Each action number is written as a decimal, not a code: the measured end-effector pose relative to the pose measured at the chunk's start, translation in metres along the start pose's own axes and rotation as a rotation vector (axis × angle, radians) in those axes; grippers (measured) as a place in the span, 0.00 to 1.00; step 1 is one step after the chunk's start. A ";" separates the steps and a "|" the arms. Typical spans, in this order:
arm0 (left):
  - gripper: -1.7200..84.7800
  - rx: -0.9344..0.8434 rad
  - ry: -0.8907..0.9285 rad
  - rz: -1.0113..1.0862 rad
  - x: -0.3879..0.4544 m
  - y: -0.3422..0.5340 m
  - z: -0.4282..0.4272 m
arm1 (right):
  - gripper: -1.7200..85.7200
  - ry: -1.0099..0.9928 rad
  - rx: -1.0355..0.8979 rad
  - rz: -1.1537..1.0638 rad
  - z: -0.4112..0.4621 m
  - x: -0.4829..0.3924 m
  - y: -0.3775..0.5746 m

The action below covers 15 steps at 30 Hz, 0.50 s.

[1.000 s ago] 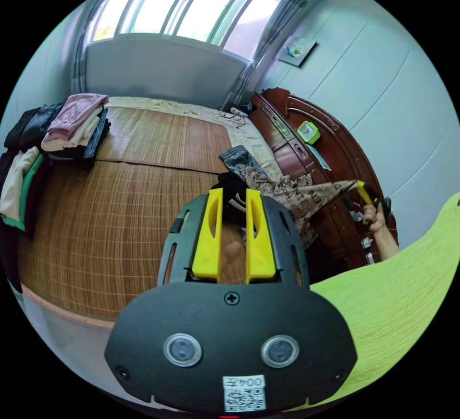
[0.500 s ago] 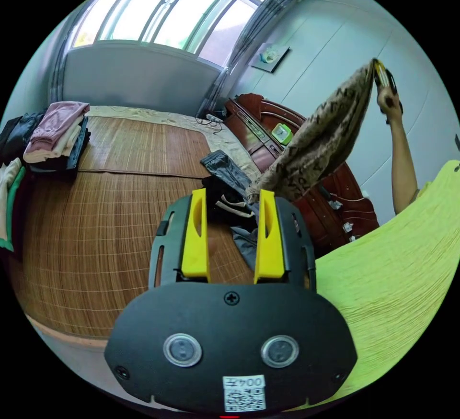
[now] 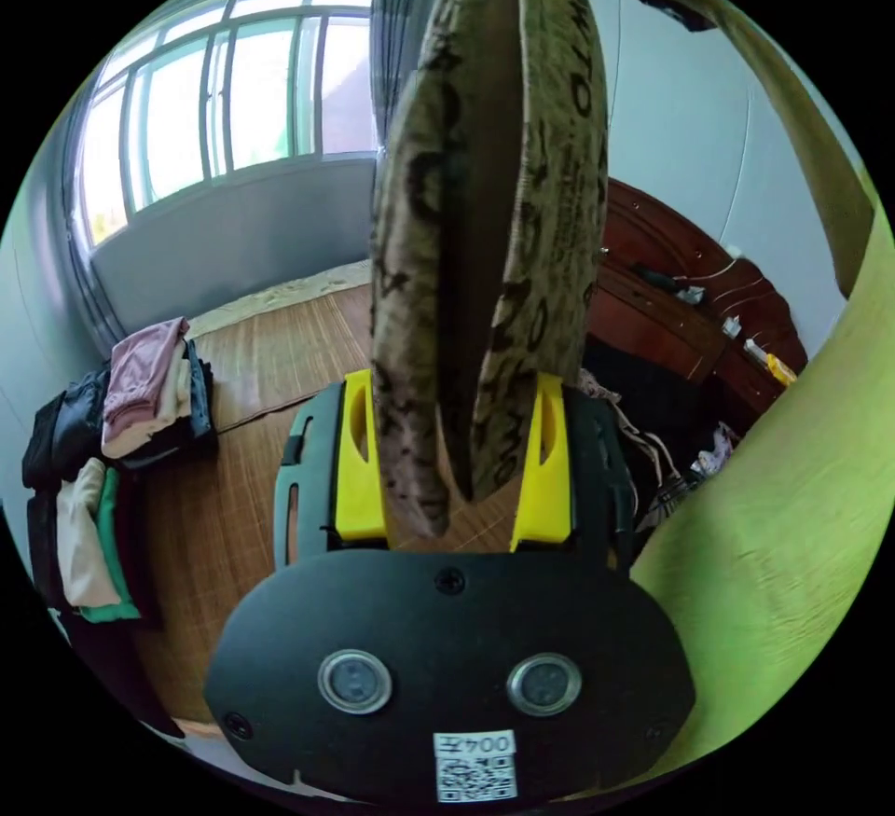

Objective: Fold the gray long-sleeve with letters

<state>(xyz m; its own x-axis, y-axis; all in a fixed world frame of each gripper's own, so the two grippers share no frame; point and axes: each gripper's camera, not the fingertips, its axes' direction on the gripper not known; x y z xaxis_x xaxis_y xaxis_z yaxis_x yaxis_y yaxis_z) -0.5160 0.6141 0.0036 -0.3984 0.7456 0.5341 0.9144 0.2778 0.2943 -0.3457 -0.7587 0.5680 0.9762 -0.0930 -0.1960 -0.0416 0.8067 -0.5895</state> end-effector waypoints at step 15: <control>0.02 0.013 0.106 -0.399 -0.153 0.051 -0.136 | 0.05 0.366 0.343 0.131 -0.035 0.029 0.113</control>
<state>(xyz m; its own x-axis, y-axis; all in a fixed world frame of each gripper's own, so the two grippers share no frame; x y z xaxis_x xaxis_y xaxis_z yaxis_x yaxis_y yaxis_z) -0.4184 0.4318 0.0450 -0.7264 0.5113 0.4593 0.6873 0.5407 0.4851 -0.3291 -0.6909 0.4687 0.8266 -0.1269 -0.5482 -0.0264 0.9644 -0.2630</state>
